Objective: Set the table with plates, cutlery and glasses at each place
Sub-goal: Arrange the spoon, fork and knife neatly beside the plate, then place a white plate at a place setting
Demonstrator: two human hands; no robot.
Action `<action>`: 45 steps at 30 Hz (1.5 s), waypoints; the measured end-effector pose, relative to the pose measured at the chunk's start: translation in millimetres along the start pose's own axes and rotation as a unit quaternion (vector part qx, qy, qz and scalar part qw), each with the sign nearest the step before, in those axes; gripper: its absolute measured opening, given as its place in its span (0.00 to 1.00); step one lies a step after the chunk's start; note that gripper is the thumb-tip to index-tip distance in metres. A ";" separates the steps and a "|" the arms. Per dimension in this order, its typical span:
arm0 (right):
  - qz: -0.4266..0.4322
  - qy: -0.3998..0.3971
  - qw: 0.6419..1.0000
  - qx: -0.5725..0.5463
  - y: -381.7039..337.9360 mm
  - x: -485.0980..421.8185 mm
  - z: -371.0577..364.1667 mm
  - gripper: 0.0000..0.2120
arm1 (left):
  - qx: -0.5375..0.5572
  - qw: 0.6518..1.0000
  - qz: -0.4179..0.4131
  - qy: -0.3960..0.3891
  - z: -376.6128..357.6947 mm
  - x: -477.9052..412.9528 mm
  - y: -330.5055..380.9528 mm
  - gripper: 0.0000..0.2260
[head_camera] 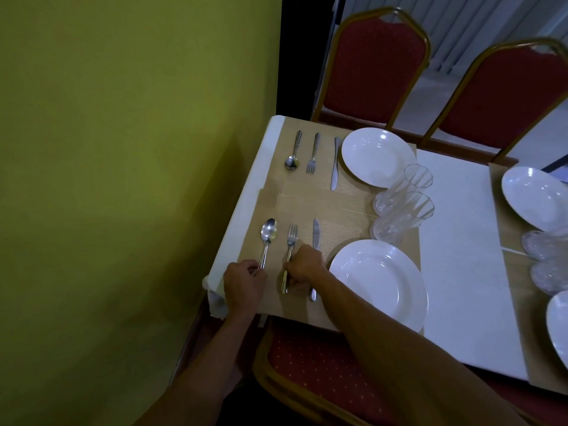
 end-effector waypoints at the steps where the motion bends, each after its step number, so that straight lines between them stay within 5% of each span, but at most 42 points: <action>1: 0.004 -0.001 1.000 0.004 0.4 -0.2 0.5 0.10 | 0.001 1.000 0.001 0.001 -1.0 -0.1 -1.4 0.10; 15: 0.003 -0.047 0.999 0.024 -2.0 11.9 34.3 0.08 | 0.034 0.998 0.050 0.006 0.8 3.9 2.9 0.16; 27: -0.011 -0.043 0.998 0.039 13.3 29.5 63.1 0.11 | -0.077 0.994 -0.075 -0.014 -1.2 30.9 24.2 0.02; 45: 0.018 -0.050 0.998 -0.041 46.2 66.9 70.9 0.11 | -0.081 0.986 -0.095 -0.114 -20.5 57.0 55.3 0.07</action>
Point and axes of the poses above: each hand's wrist, its own x-axis away from the middle knuckle, its own z-axis out of the back of the hand, y = z × x, the point moved 2 cm from there along -x, towards the middle knuckle
